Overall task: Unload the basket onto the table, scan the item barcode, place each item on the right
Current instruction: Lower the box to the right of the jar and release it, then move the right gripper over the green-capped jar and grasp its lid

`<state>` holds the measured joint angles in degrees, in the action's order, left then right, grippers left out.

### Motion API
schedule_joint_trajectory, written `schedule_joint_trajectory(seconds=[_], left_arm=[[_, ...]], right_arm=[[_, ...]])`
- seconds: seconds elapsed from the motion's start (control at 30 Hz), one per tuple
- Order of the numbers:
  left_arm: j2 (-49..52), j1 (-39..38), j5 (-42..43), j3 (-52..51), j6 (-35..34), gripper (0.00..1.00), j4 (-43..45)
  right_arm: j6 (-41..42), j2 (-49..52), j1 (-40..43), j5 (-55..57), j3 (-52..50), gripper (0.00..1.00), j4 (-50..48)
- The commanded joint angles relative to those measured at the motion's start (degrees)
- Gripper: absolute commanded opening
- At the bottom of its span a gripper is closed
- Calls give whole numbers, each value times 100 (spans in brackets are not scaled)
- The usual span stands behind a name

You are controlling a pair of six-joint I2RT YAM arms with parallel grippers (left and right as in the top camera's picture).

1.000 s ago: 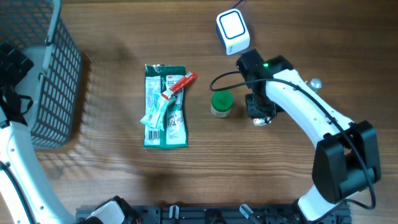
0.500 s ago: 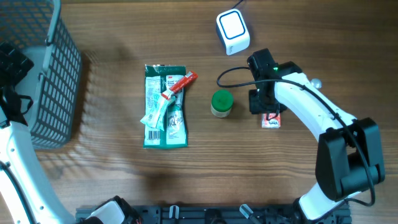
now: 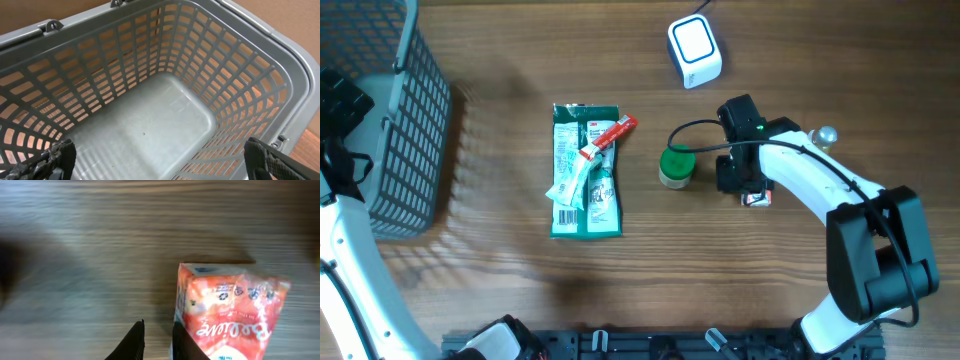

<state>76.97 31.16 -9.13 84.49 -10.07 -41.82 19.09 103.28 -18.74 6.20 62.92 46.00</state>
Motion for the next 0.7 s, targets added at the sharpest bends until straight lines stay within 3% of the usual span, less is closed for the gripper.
schedule_joint_trajectory(seconds=[0.0,0.1,0.2,0.33,0.37,0.4,0.43,0.47,0.5,0.57,0.67], left_arm=[[-9,24,31,33,105,100,15],[-9,24,31,33,105,100,13],[-9,24,28,33,105,100,15],[-9,24,28,33,105,100,15],[-9,24,28,33,105,100,15],[-9,24,31,33,105,100,15],[-9,24,28,33,105,100,13],[-9,24,28,33,105,100,15],[-9,24,31,33,105,100,15],[-9,24,28,33,105,100,15],[-9,24,28,33,105,100,15]], right_arm=[[234,44,166,1257,-57,20,164],[199,42,369,1187,20,20,188],[-374,35,382,-120,664,21,422],[-852,28,205,-911,1716,29,994],[-994,15,144,-1071,1908,33,1045],[-1027,9,50,-1222,2135,45,1019],[-1027,9,-7,-1338,2240,59,935],[-1027,9,-59,-1523,2304,84,739],[-1027,9,-96,-1766,2302,95,525],[-1034,35,-142,-2096,2284,93,437],[-1679,37,-363,-1956,2162,91,468]])
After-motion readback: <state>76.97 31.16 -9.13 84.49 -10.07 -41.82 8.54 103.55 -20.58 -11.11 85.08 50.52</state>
